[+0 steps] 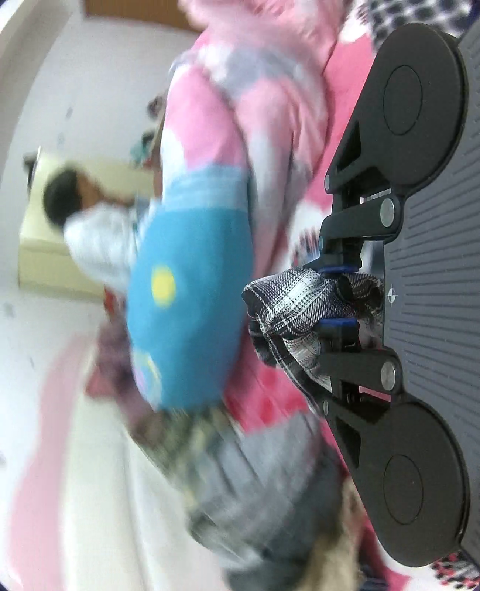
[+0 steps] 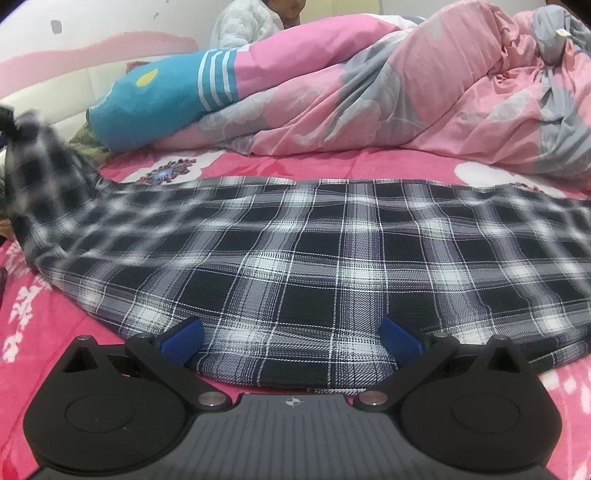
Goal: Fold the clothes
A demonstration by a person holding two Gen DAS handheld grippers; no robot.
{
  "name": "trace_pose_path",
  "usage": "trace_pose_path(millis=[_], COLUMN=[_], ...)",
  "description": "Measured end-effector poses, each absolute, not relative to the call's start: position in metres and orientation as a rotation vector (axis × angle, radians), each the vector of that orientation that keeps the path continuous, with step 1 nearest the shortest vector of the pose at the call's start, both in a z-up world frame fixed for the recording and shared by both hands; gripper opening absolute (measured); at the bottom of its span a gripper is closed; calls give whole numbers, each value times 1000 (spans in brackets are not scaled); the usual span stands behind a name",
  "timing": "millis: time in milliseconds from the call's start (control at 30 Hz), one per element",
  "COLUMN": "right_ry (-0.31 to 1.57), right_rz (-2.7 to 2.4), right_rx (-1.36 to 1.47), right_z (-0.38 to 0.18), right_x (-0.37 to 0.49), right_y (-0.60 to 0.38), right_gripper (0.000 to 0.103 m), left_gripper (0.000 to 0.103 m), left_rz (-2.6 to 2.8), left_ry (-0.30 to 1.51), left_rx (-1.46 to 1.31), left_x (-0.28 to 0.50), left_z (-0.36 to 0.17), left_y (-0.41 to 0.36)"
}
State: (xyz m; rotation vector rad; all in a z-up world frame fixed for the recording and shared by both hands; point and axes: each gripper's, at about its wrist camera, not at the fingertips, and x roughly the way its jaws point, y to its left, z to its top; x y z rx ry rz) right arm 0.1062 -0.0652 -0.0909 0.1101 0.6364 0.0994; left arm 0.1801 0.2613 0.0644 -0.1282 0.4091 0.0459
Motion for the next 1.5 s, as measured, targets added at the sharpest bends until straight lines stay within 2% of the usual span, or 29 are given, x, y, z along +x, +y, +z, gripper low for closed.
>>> trace_pose_path(millis=[100, 233, 300, 400, 433, 467, 500, 600, 667, 800, 933, 1033, 1100, 1167, 1300, 1400, 1433, 1467, 1500], right_ry=[624, 596, 583, 566, 561, 556, 553, 547, 548, 544, 497, 452, 439, 434, 476, 562, 604, 653, 691], right_rz=[113, 149, 168, 194, 202, 209, 215, 221, 219, 227, 263, 324, 383, 439, 503, 524, 526, 522, 513], right_rx=[148, 246, 300, 370, 392, 413, 426, 444, 439, 472, 489, 287, 136, -31, -291, -414, -436, -422, -356], right_z=[-91, -92, -93, -94, -94, -95, -95, -95, -94, -92, -71, -38, -22, -11, -16, -28, -33, -36, -36], right_x=[104, 100, 98, 97, 96, 96, 95, 95, 95, 95, 84, 87, 101, 119, 155, 184, 193, 201, 206], right_y=[-69, -82, -89, -100, -103, -106, -108, -111, -110, -115, -123, -93, -64, -33, 12, 30, 32, 30, 23], right_gripper=[103, 103, 103, 103, 103, 103, 103, 103, 103, 103, 103, 102, 98, 90, 80, 69, 54, 31, 23], left_gripper=[19, 19, 23, 26, 27, 29, 35, 42, 48, 49, 49, 49, 49, 49, 49, 49, 49, 49, 49], left_rz=[-46, -180, -241, -298, -294, -289, -285, -314, -277, -177, -105, -82, -75, -86, -137, -167, -182, -197, -209], left_ry=[409, 462, 546, 786, 790, 786, 746, 631, 559, 484, 449, 423, 415, 420, 399, 396, 404, 412, 409], left_rx=[-28, 50, 46, -29, -65, -101, -133, -251, -236, -208, -359, -462, -523, -536, -547, -567, -575, -583, -581], left_x=[183, 184, 186, 192, 184, 176, 163, 128, 114, 112, 118, 133, 145, 154, 158, 158, 158, 159, 158], left_z=[71, 54, 29, -26, -36, -46, -47, -34, -26, -17, -26, -37, -43, -48, -60, -69, -70, -71, -70], left_y=[200, 122, 89, 63, 63, 64, 67, 85, 96, 108, 134, 157, 171, 179, 186, 188, 188, 188, 187])
